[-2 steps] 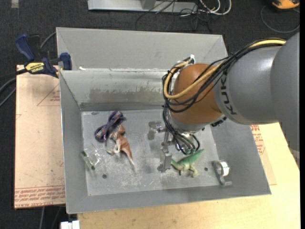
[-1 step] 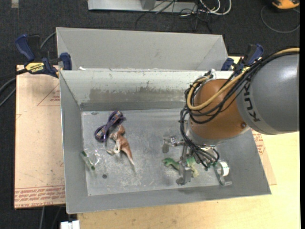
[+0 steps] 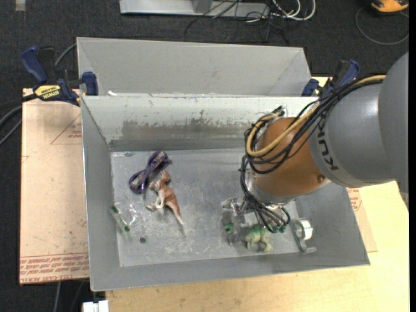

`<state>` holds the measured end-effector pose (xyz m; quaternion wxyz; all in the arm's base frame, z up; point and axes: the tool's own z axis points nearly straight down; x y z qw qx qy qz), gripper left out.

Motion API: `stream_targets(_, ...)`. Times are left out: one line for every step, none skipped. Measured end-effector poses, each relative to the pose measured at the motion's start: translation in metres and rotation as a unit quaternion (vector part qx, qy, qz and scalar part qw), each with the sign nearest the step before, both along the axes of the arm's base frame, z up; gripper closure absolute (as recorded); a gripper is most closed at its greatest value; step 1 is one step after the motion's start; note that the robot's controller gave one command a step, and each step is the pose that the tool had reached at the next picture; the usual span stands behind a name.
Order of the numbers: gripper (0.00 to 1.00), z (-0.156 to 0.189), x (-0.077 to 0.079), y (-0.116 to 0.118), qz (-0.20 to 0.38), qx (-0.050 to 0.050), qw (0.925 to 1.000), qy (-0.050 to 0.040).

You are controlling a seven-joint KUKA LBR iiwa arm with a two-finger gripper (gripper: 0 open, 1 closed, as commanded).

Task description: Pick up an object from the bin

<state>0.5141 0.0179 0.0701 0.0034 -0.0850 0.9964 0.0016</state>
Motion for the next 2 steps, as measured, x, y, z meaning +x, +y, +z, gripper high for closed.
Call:
stream_targets(0.0, -0.0003, -0.0005, -0.0001, 0.0, 0.0, 1.0, 0.0009)
stream_targets(1.0, 0.0, 0.0, -0.0002, -0.001, 0.0, 1.0, -0.0001)
